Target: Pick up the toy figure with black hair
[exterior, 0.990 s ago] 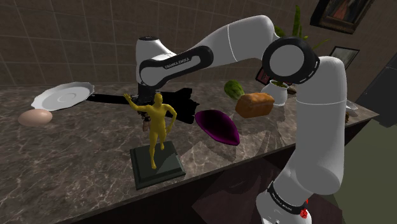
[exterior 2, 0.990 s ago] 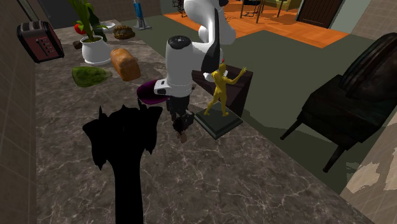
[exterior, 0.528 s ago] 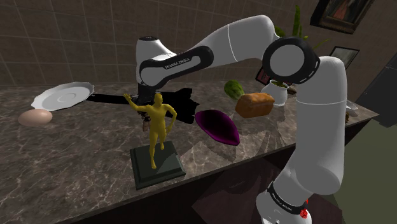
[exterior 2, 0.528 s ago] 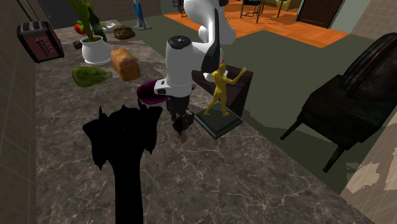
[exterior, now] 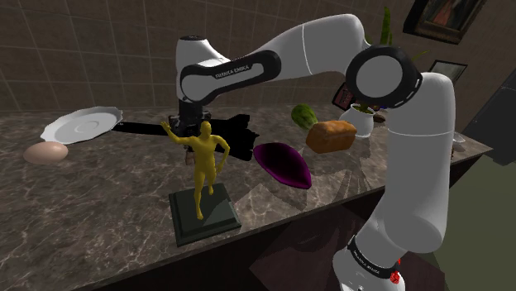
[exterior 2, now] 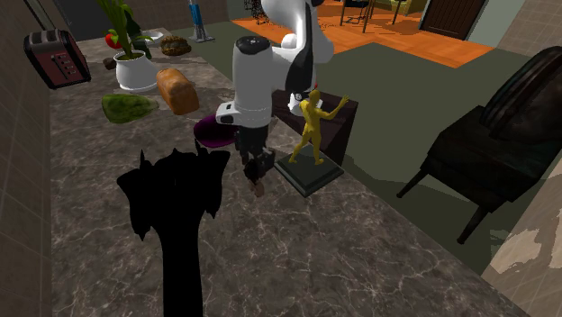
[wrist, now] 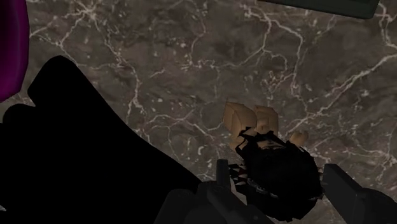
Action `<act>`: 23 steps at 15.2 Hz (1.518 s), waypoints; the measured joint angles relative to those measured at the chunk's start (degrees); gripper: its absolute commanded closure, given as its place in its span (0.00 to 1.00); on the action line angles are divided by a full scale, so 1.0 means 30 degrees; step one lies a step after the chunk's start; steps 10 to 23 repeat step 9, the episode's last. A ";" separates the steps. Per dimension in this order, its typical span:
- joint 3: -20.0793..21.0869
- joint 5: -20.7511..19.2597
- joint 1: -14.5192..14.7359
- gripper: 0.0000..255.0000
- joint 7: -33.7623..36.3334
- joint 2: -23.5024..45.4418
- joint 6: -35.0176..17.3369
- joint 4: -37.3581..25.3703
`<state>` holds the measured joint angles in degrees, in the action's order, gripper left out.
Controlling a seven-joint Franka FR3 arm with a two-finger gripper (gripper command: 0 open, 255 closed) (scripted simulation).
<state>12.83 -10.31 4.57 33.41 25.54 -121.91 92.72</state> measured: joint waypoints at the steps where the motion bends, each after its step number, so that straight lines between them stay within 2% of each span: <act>1: 0.0023 0.0037 0.0011 1.00 -0.0015 -0.0097 0.0261 -0.0164; 9: 0.0127 0.0283 -0.0027 1.00 -0.0268 -0.0711 0.1916 -0.1235; 23: 0.0127 0.0283 -0.0027 1.00 -0.0268 -0.0711 0.1916 -0.1235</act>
